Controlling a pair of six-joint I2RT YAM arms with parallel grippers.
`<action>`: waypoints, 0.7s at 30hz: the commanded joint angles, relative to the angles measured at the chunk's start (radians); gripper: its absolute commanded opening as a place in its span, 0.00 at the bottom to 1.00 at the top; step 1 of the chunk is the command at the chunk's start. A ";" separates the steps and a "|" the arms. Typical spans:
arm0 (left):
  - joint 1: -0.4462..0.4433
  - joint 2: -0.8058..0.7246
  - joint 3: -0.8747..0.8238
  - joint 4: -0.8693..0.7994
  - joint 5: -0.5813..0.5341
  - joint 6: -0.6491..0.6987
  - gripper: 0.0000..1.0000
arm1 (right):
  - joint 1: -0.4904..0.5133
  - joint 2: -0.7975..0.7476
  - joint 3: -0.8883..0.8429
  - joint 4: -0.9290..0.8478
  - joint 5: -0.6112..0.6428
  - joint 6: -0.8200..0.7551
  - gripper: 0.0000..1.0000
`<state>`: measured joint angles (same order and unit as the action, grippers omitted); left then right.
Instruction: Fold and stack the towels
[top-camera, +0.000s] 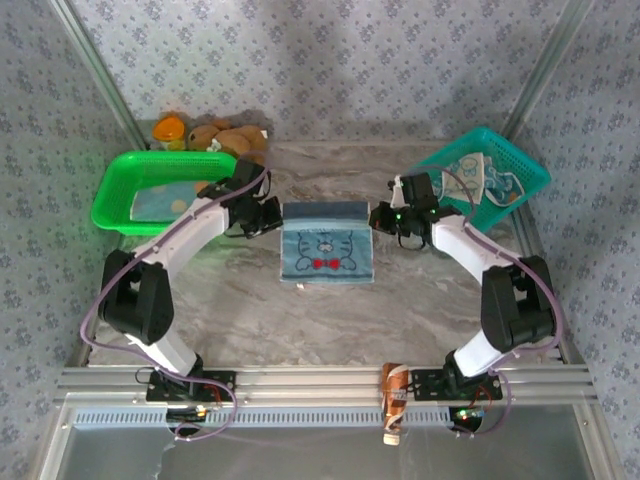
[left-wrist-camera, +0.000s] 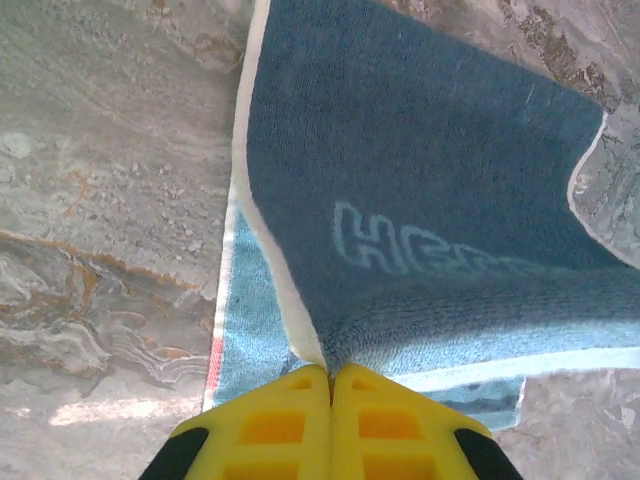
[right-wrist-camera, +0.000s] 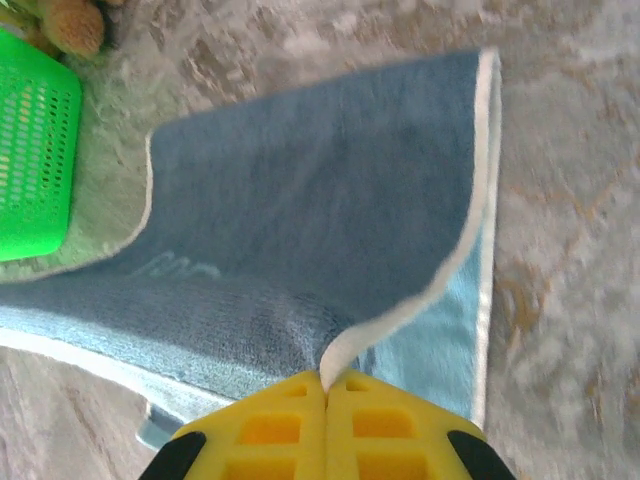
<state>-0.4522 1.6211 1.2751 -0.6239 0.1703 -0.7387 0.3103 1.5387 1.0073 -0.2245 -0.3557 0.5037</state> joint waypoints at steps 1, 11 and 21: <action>-0.050 -0.060 -0.096 0.032 -0.028 -0.058 0.00 | 0.037 -0.059 -0.089 0.000 0.035 0.020 0.03; -0.089 -0.099 -0.231 0.067 -0.039 -0.083 0.00 | 0.097 -0.088 -0.191 0.016 0.082 0.046 0.03; -0.093 -0.080 -0.277 0.105 -0.029 -0.094 0.00 | 0.102 -0.086 -0.241 0.010 0.119 0.046 0.03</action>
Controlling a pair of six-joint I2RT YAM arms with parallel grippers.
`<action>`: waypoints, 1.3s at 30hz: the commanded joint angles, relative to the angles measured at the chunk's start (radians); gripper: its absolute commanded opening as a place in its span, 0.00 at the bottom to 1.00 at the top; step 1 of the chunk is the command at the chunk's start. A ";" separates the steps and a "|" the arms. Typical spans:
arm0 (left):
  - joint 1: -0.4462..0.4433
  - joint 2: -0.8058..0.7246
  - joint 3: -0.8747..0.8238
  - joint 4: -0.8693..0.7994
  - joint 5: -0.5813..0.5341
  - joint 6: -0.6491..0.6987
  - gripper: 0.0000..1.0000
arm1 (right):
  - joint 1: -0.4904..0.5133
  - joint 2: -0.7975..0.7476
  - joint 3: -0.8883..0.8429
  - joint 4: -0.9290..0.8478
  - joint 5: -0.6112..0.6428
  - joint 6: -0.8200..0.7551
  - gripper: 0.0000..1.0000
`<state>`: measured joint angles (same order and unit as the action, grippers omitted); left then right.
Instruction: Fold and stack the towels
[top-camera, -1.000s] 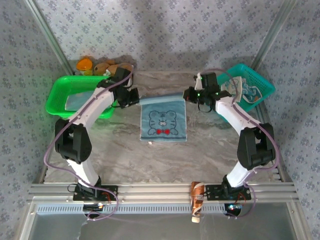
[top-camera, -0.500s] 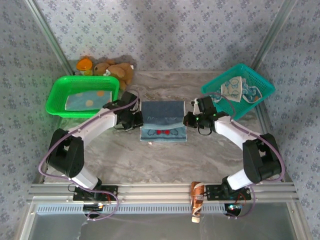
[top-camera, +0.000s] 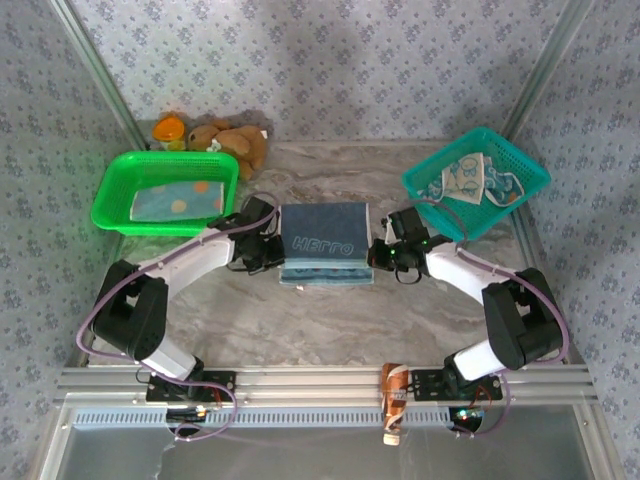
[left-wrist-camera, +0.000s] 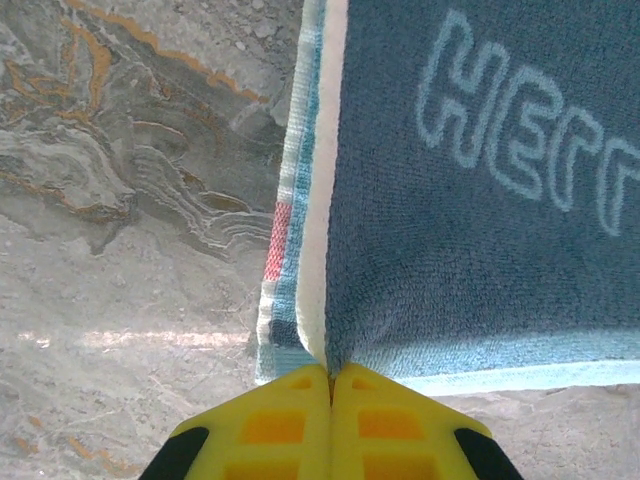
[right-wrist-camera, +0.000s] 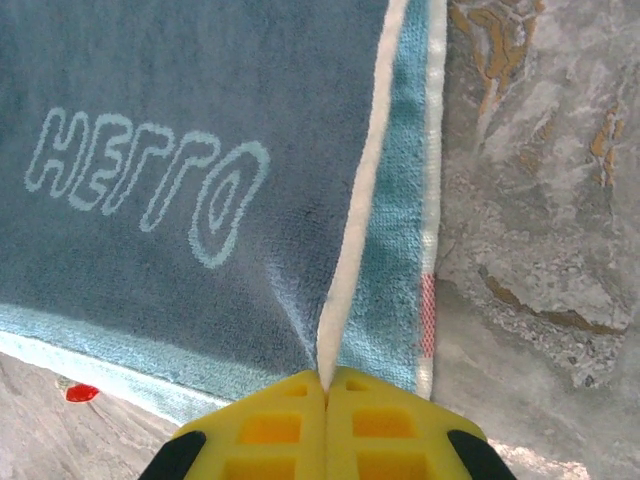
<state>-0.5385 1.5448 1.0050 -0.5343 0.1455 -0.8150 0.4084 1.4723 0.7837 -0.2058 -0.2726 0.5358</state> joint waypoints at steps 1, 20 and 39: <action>-0.010 -0.002 -0.008 0.016 -0.005 -0.021 0.00 | 0.003 -0.020 -0.018 -0.013 0.037 0.015 0.03; -0.037 0.063 -0.079 0.031 -0.001 -0.020 0.00 | 0.045 0.022 -0.079 0.003 0.056 0.013 0.06; -0.046 0.022 -0.054 -0.023 -0.028 -0.010 0.00 | 0.085 -0.007 -0.066 -0.041 0.103 -0.010 0.09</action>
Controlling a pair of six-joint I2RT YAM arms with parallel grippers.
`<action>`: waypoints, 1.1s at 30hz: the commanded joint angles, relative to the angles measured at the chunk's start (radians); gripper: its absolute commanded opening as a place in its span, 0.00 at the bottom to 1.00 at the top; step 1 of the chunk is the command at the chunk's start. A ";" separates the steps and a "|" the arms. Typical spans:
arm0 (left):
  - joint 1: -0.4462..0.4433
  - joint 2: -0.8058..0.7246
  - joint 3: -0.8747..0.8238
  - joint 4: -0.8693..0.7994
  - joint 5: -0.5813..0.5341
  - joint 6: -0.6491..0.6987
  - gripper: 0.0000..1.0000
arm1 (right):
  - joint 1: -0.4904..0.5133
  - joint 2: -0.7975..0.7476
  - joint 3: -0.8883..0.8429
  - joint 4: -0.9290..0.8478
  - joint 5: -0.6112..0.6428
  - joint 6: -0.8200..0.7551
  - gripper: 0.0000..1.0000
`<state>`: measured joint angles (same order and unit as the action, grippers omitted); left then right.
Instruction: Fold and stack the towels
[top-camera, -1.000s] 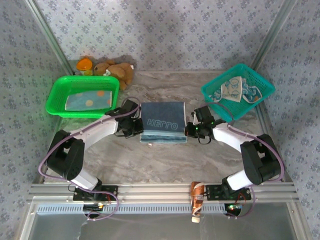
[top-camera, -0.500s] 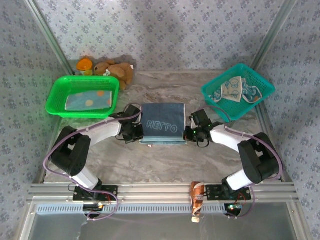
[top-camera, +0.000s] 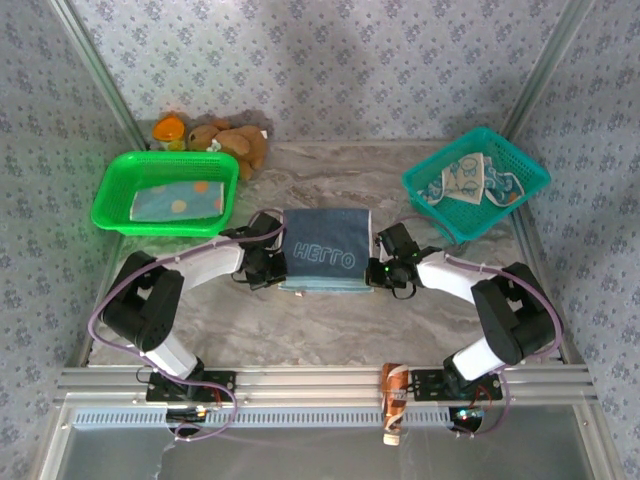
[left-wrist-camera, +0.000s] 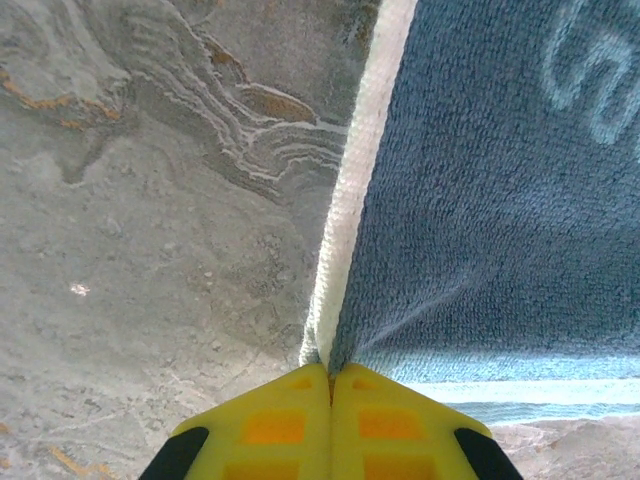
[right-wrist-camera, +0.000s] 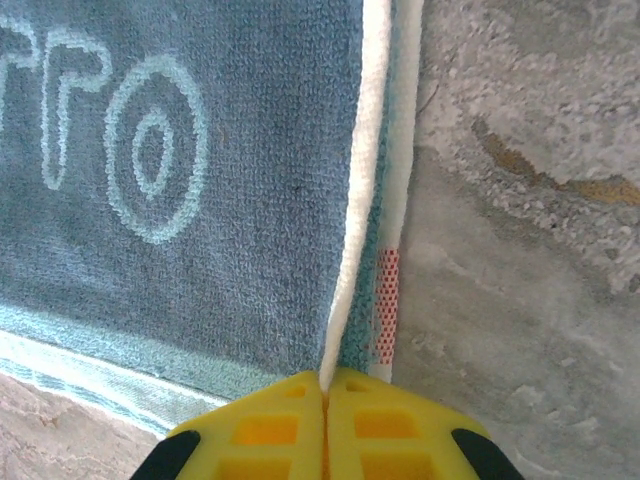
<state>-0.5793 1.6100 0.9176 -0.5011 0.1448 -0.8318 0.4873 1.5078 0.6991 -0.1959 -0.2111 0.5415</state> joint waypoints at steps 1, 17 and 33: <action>-0.005 -0.054 0.045 -0.072 -0.036 0.012 0.00 | 0.007 -0.058 0.025 -0.061 0.048 -0.019 0.09; -0.007 -0.145 0.064 -0.147 -0.062 0.021 0.00 | 0.042 -0.174 0.006 -0.117 0.070 0.004 0.07; -0.034 -0.097 -0.017 -0.090 -0.032 0.015 0.35 | 0.091 -0.147 -0.068 -0.077 0.079 0.030 0.38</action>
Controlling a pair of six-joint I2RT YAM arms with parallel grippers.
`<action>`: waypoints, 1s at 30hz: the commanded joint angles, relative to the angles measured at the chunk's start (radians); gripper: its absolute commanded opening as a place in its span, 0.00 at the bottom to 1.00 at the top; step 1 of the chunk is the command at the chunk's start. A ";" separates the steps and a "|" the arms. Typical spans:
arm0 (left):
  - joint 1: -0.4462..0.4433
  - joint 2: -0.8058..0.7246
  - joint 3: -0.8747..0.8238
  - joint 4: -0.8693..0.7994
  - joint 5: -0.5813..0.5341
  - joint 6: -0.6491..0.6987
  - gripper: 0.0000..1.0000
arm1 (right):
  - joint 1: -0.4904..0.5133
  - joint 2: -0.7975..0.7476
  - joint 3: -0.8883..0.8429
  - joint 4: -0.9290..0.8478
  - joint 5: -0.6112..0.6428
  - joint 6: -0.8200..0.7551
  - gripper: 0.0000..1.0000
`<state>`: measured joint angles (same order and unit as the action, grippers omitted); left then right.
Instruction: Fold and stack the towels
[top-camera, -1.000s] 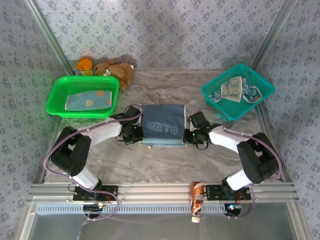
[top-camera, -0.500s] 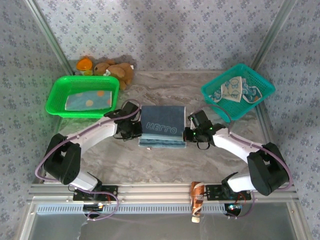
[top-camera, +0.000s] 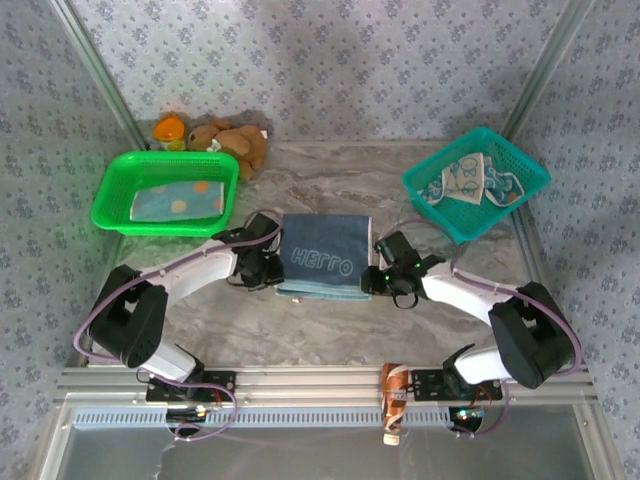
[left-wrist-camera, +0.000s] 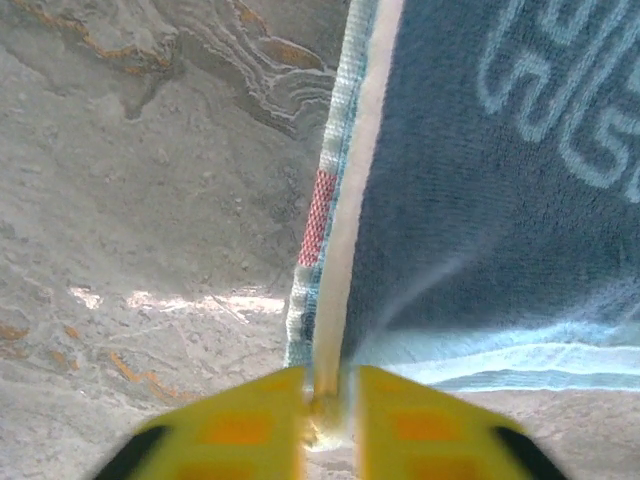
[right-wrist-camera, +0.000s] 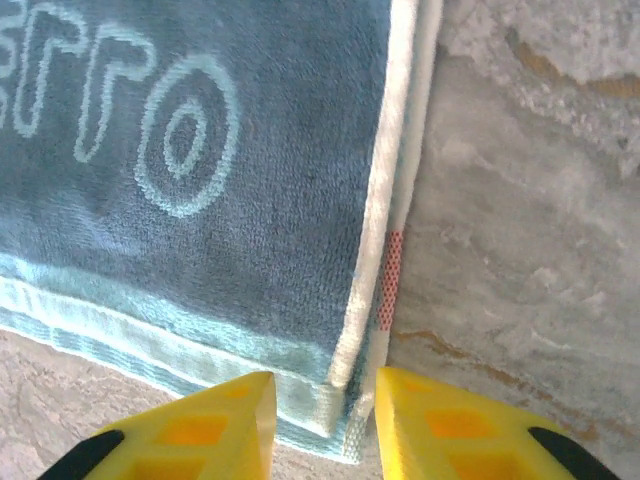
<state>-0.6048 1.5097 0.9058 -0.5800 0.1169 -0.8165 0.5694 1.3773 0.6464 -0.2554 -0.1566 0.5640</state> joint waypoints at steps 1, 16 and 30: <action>-0.009 0.000 -0.004 -0.019 -0.009 0.002 0.46 | 0.010 -0.026 -0.016 -0.023 0.028 0.006 0.40; -0.003 0.132 0.161 0.000 -0.017 0.106 0.28 | -0.003 0.044 0.090 -0.032 0.035 -0.063 0.24; -0.019 0.193 0.019 0.085 0.037 0.046 0.11 | 0.040 0.179 0.066 0.030 -0.011 -0.052 0.09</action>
<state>-0.6098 1.7248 0.9874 -0.4644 0.1429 -0.7391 0.5980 1.5707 0.7555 -0.2085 -0.1539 0.5049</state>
